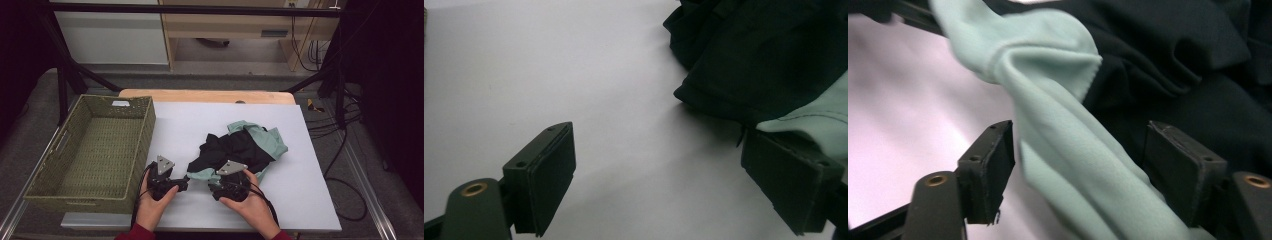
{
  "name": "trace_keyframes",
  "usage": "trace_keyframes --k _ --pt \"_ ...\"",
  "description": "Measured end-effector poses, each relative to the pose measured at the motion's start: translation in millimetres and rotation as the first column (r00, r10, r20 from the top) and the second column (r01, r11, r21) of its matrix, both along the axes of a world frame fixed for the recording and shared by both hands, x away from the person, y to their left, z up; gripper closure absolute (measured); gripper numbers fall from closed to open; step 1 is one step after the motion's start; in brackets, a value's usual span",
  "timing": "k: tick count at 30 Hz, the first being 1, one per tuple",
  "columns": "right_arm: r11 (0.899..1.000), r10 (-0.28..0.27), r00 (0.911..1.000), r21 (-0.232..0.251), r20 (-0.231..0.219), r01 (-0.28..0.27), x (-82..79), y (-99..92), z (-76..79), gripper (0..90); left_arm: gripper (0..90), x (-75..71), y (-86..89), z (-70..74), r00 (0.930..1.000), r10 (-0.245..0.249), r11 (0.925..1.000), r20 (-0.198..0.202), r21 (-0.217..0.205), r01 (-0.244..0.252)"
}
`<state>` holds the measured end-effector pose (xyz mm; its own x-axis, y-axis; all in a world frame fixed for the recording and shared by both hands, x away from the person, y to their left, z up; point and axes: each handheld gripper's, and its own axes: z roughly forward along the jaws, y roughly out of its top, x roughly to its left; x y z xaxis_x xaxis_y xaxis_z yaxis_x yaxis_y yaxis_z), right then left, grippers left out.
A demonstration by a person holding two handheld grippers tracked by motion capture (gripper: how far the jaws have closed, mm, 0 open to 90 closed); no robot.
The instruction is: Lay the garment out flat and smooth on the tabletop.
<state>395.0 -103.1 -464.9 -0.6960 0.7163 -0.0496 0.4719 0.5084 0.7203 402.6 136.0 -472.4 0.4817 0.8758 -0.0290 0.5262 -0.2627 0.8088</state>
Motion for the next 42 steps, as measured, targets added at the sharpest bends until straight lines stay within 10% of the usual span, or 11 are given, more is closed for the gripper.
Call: trace_keyframes --k 12,42 --pt "1.000 0.000 0.9982 -0.003 0.060 0.000 5.9 2.9 23.0 76.0 14.2 -0.3 -1.3 -0.6 1.0000 -0.003 1.0000 -0.005 0.002 0.003" --pt "0.994 -0.069 0.9945 0.085 0.079 0.062 42.6 61.2 99.2 79.8 14.3 -0.4 -0.2 0.7 0.9999 -0.014 0.9996 -0.004 -0.026 0.014"
